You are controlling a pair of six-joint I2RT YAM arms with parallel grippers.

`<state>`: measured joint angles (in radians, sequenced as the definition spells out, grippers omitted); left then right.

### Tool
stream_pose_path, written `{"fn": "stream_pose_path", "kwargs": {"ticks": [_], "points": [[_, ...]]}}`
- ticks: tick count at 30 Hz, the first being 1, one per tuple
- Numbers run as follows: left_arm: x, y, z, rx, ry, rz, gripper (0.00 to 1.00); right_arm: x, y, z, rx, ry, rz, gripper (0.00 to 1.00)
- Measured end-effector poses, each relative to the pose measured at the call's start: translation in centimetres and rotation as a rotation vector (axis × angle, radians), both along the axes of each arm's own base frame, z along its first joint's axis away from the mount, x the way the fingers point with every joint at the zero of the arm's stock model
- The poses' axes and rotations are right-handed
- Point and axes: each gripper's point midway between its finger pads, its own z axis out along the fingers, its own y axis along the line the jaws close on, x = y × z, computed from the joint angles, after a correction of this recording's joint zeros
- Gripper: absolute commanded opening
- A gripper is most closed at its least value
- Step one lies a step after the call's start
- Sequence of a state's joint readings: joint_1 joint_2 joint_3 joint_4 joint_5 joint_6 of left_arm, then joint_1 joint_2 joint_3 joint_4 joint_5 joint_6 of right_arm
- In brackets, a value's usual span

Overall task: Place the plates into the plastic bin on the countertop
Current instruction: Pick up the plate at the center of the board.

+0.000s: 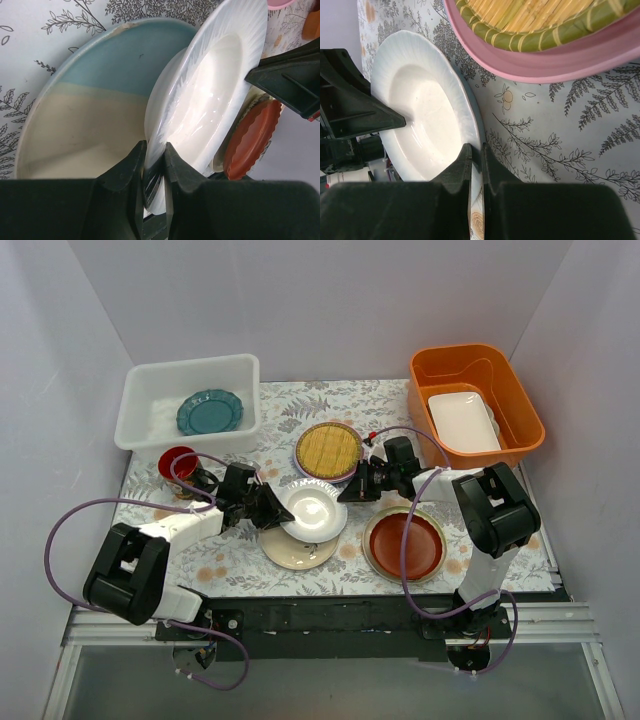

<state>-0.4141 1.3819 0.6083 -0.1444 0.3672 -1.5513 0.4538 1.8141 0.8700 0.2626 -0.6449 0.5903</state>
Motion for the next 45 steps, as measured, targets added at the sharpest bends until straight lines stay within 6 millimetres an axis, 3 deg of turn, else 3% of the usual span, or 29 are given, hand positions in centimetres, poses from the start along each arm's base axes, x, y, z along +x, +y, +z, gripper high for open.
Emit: {"fn": "stream_pose_path", "kwargs": {"ticks": [23,33,36,45], "points": [[-0.5,0.3,0.6,0.028,-0.018,0.006,0.00,-0.6,0.4,0.2,-0.012,-0.020,0.024,0.25],[-0.9,0.2,0.9,0.031,-0.017,-0.004,0.00,-1.1,0.6,1.4,-0.027,-0.059,0.037,0.70],[-1.1,0.3,1.0,0.035,-0.016,-0.004,0.00,-0.9,0.4,2.3,-0.040,-0.091,0.021,0.78],[-1.5,0.6,2.1,0.034,-0.037,0.002,0.00,0.1,-0.1,4.7,-0.052,-0.187,-0.025,0.82]]}}
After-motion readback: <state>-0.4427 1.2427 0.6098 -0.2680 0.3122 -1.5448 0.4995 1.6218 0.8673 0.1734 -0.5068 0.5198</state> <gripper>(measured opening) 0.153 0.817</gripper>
